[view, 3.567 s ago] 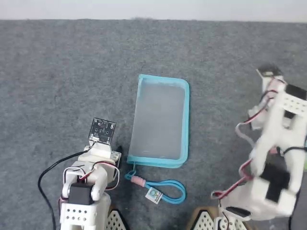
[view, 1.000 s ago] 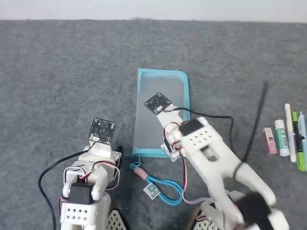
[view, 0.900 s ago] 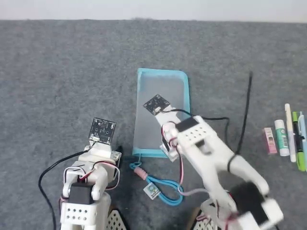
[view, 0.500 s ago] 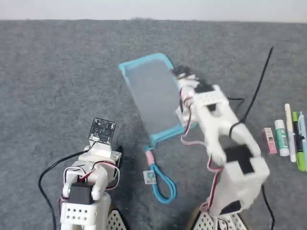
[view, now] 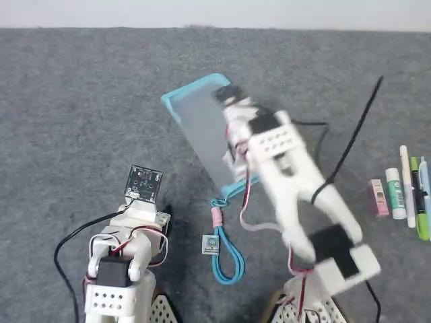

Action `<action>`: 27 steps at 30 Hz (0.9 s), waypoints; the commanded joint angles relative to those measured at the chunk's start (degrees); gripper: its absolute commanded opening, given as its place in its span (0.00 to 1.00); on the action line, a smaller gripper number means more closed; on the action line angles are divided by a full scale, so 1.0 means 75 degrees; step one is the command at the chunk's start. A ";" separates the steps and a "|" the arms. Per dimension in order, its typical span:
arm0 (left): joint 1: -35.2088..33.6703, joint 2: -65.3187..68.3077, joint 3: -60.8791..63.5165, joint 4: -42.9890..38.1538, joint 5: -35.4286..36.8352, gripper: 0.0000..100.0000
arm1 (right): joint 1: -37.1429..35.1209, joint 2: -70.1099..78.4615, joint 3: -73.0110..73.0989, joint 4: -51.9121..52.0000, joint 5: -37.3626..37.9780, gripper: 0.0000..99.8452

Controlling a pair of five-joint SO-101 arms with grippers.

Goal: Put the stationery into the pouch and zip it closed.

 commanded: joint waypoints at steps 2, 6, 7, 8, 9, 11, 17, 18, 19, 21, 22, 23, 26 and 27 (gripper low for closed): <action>-0.0082 0.0012 -0.0041 0.0047 -0.0070 0.14 | -0.0955 -0.1096 0.1301 -0.0908 -0.0117 0.04; -0.1348 0.0000 -0.0041 -0.0117 -0.0152 0.15 | -0.1459 -0.1166 0.2098 -0.1471 -0.0633 0.15; -0.1852 0.0000 -0.0041 -0.0399 -0.0387 0.15 | -0.1506 -0.1166 0.2157 -0.1506 -0.0891 0.16; -0.2391 0.0012 -0.0041 -0.0668 -0.0774 0.15 | -0.1530 -0.1166 0.2157 -0.1506 -0.1137 0.17; -0.2895 0.0035 -0.0041 -0.0938 -0.1184 0.15 | -0.1553 -0.1178 0.2157 -0.1506 -0.1360 0.17; -0.3552 0.0059 -0.0041 -0.1278 -0.1747 0.15 | -0.1659 -0.1190 0.2157 -0.1506 -0.1700 0.17; -0.3657 0.0070 -0.0041 -0.1289 -0.2063 0.15 | -0.2421 -0.1178 0.2157 -0.1577 -0.2567 0.17; -0.3610 0.0070 -0.0041 -0.1289 -0.2063 0.15 | -0.2538 -0.1155 0.2192 -0.1670 -0.2626 0.17; -0.3599 0.0070 -0.0041 -0.1289 -0.2063 0.15 | -0.2596 -0.1155 0.2215 -0.1764 -0.2684 0.17; -0.3599 0.0070 -0.0041 -0.1289 -0.2063 0.15 | -0.2608 -0.1096 0.2274 -0.1893 -0.2778 0.17; -0.3599 0.0070 -0.0041 -0.1278 -0.2063 0.15 | -0.2585 -0.1026 0.2297 -0.1963 -0.2790 0.17; -0.3587 0.0070 -0.0041 -0.1207 -0.2063 0.15 | -0.2514 -0.0908 0.2321 -0.2010 -0.2790 0.17; -0.3587 0.0070 -0.0041 -0.1125 -0.2075 0.15 | -0.2151 -0.0428 0.2274 -0.2022 -0.2790 0.17; -0.3587 0.0070 -0.0041 -0.1125 -0.2075 0.15 | -0.1999 -0.0287 0.2274 -0.2045 -0.2790 0.17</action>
